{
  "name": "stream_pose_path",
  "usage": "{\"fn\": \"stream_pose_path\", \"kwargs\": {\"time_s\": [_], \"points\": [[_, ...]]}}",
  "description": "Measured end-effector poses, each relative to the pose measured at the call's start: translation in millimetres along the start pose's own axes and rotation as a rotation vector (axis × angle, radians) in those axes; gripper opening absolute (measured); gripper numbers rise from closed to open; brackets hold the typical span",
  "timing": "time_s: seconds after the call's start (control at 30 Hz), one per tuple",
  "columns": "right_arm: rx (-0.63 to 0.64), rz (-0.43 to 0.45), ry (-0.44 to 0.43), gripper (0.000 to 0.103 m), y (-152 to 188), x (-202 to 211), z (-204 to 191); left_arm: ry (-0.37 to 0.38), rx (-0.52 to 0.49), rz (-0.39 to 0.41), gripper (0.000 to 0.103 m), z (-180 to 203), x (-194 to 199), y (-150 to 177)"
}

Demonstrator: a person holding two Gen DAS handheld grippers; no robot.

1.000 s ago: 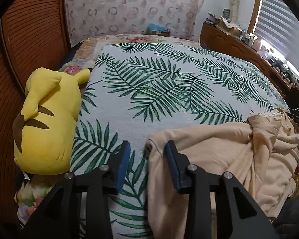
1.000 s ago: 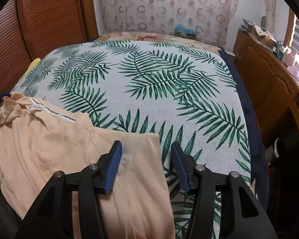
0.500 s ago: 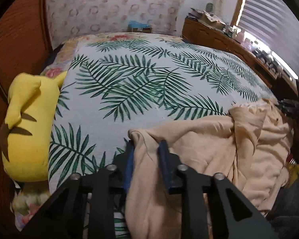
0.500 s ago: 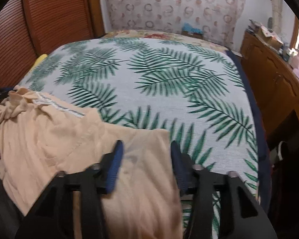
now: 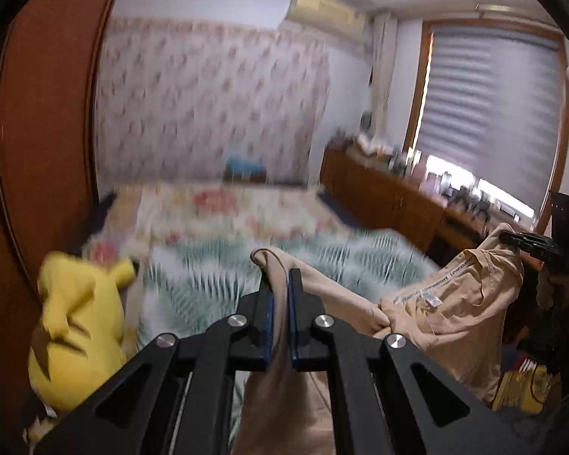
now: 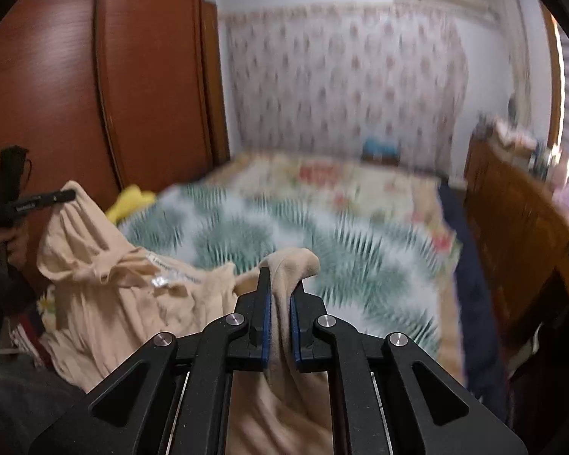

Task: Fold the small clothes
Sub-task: 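Raise the beige shirt high with both tools, holding it spread between them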

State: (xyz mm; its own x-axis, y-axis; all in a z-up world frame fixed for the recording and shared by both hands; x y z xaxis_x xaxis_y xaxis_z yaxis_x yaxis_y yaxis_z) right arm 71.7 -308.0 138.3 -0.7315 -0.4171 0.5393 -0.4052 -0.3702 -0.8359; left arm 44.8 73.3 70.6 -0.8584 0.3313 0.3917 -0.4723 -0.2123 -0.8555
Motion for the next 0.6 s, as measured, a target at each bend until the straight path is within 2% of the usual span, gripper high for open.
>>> {"fn": "stream_pose_path", "kwargs": {"time_s": [0.17, 0.27, 0.4, 0.6], "points": [[0.046, 0.141, 0.087, 0.005, -72, 58, -1, 0.045, -0.023, 0.167, 0.003, 25, 39, -57], [0.087, 0.226, 0.138, 0.005, -111, 91, -3, 0.046, -0.041, 0.264, 0.003, 34, 65, -90], [0.129, 0.313, 0.188, 0.005, -151, 130, -4, 0.040, -0.076, 0.368, 0.003, 44, 103, -133], [0.172, 0.418, 0.258, 0.005, -201, 183, 0, 0.014, -0.106, 0.493, 0.003, 48, 153, -178]]}}
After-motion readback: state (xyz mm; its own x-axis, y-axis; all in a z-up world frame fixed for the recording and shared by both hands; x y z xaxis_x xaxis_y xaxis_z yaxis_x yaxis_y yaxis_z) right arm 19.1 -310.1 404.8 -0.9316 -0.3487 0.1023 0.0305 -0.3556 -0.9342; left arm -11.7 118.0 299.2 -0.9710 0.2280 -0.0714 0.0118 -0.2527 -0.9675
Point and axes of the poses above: each gripper's, at about its wrist camera, not at the fingertips, and x roughly against the way its jaws point, z to its right, y to its underside, the point moved 3 cm from there along -x, roughly the way its jaws point, and after that the axes turned 10 degrees about x, right-handed, at the moved point
